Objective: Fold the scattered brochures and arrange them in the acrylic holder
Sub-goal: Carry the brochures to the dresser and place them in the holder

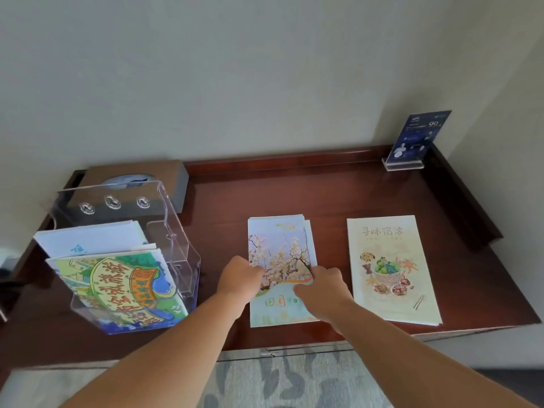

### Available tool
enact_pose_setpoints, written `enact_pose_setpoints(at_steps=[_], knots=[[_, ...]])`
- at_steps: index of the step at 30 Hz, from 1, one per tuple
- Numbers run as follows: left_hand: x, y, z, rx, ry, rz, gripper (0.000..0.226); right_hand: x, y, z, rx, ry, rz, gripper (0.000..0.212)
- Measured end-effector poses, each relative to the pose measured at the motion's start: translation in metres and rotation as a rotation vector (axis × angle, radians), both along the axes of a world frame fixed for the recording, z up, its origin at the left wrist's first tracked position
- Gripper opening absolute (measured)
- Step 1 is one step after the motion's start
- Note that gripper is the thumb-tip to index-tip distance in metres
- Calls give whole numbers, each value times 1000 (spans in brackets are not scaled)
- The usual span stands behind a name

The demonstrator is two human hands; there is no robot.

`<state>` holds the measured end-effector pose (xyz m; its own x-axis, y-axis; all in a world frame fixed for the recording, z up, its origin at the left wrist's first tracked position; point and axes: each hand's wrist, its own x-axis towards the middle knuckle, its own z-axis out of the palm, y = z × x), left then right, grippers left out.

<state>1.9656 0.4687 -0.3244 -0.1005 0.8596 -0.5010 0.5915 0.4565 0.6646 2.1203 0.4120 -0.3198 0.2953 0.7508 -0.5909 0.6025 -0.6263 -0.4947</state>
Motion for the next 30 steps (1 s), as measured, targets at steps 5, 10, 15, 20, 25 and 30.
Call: enact_pose_setpoints(at_steps=[5, 10, 15, 20, 25, 30], knots=[[-6, 3, -6, -49, -51, 106, 26, -1, 3, 2, -8, 7, 12, 45], [-3, -6, -4, 45, -122, 125, 5, 0, 5, 2, -19, 53, -16, 41], [7, -20, 10, 259, -126, 27, 25, 6, 12, 2, -5, 92, -59, 26], [20, -33, 29, 411, -275, -133, 39, 12, 16, 5, 240, 228, -373, 30], [11, -30, 29, 361, -324, -166, 31, 26, 24, 17, 328, 476, -573, 19], [13, -17, 44, 276, -479, -15, 34, 15, 28, 38, 500, 457, -458, 16]])
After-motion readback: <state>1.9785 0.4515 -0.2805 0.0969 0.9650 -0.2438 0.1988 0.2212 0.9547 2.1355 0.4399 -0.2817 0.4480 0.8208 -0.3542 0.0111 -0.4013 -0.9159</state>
